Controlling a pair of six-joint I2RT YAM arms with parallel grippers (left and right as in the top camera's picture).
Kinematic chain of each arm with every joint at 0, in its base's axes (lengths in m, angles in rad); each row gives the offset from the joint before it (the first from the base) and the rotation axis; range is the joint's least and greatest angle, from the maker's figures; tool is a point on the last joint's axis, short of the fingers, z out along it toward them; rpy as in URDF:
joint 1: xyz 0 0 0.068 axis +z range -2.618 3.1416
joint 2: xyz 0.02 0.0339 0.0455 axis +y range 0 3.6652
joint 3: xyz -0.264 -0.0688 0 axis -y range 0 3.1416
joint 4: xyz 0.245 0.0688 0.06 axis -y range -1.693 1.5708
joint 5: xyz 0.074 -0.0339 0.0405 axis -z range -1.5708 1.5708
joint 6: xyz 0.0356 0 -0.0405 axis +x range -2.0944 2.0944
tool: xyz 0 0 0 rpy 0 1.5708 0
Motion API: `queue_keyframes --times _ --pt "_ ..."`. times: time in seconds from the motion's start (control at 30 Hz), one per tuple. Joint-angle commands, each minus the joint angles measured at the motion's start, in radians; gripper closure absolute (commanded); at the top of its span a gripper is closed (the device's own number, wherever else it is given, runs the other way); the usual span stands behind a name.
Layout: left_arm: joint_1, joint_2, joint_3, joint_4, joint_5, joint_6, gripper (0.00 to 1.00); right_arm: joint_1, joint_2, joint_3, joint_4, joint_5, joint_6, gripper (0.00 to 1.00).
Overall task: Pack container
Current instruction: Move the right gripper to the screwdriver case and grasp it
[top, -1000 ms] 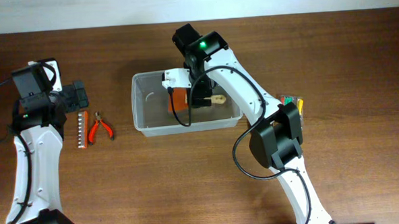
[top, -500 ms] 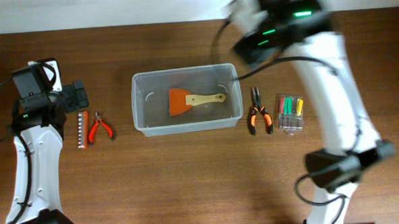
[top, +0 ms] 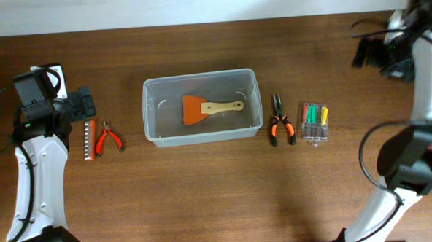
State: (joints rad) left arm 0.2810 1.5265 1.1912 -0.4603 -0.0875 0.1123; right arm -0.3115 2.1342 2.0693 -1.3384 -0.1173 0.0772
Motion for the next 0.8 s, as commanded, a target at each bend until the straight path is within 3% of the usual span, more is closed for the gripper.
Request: queue_keyframes --times 0.0,0.27,0.6,0.77 --pt "0.003 0.003 0.021 0.002 -0.011 0.016 0.01 0.038 0.019 -0.114 0.025 -0.027 0.073 0.02" --pt "0.003 0.003 0.021 0.002 -0.011 0.016 0.01 0.136 0.022 -0.22 0.112 0.127 0.005 0.02" --pt "0.003 0.003 0.021 0.002 -0.011 0.016 0.01 0.211 0.064 -0.236 0.128 0.121 0.062 0.01" --pt "0.003 0.003 0.021 0.002 -0.011 0.016 0.01 0.208 0.106 -0.252 0.126 0.026 0.042 0.02"
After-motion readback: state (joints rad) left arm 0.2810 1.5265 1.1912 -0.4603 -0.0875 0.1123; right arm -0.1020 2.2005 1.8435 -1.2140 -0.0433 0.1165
